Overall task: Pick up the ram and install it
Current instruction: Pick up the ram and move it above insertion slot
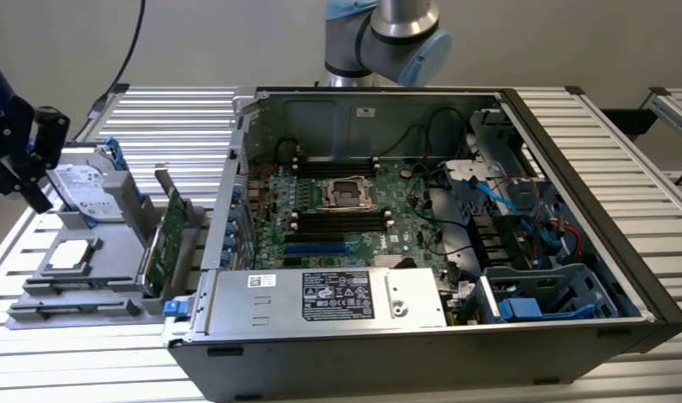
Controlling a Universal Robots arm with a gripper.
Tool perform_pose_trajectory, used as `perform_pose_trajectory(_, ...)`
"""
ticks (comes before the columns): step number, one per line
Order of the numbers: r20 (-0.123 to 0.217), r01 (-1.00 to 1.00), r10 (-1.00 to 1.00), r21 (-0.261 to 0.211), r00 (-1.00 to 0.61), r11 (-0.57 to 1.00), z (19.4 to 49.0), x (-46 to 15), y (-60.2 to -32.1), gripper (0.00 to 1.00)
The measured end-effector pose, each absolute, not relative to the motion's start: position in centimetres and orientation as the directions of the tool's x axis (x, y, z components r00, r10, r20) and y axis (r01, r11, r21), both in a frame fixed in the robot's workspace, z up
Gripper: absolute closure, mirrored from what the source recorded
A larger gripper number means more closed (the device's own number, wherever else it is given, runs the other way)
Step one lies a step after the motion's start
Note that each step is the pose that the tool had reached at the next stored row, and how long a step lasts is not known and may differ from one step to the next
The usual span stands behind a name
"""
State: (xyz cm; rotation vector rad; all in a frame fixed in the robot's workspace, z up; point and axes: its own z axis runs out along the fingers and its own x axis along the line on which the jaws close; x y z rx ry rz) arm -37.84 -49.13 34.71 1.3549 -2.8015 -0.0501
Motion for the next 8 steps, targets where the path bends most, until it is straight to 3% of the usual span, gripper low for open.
perform_pose_trajectory(8, 0.013, -0.865, -0.865, 0.041, -0.501, 0.501, 34.71, -37.84, -49.13, 0.89)
